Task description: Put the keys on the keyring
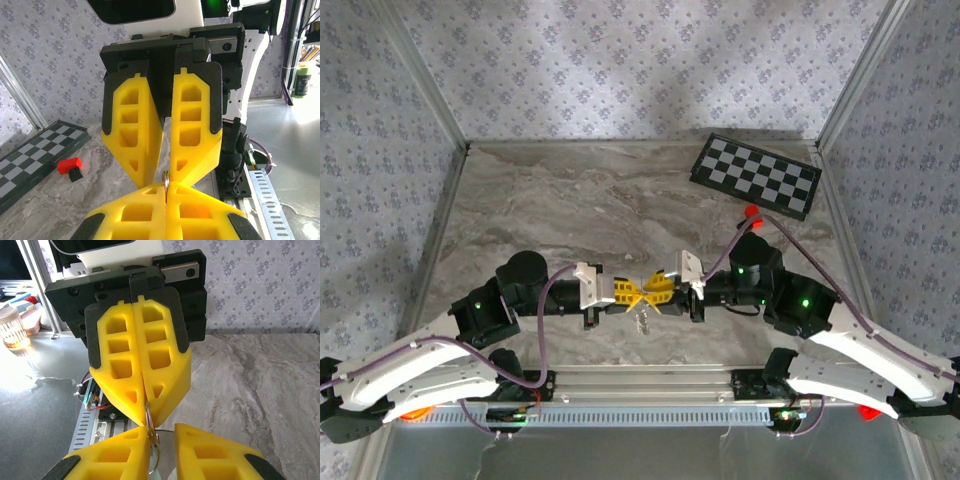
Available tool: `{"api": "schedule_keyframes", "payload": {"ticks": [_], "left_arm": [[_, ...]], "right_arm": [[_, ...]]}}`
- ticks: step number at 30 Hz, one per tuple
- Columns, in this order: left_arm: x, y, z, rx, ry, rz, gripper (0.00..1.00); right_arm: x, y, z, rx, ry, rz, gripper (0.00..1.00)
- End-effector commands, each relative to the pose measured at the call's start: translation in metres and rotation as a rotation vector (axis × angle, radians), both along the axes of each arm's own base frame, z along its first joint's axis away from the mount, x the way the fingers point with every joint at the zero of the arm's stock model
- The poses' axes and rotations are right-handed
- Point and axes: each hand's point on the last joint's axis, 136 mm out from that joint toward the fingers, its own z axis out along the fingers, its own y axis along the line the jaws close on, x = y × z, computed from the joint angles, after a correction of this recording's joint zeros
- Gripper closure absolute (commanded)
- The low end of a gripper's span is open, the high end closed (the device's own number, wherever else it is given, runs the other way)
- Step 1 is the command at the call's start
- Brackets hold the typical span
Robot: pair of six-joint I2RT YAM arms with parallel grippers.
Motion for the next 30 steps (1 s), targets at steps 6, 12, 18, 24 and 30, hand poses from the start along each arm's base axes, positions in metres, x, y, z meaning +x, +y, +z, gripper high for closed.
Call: {"api": "schedule_keyframes", "payload": {"ticks": [6,12,18,24,30], "left_arm": [[-0.01,0.003,0.028,-0.109,-0.011,-0.048,1.0],[-0.01,0.001,0.03,-0.122,-0.003,-0.054,1.0],[-0.007,0.0,0.03,-0.147,0.017,-0.038,1.0],[0.004,0.003,0.021,-0.11,0.021,0.031,1.0],[0.016,0.012,0.002,0.044,0.016,0.119,0.74]], "right_arm": [[-0.009,0.002,-0.003,0.01,0.009,0.053,0.8],[-0.01,0.002,-0.003,0.015,0.003,0.06,0.84],[-0.012,0.0,-0.002,0.011,-0.005,0.064,1.0],[-0.006,-0.011,0.007,-0.029,-0.047,0.007,1.0],[0.009,-0.017,0.006,-0.132,-0.053,-0.069,1.0]]}}
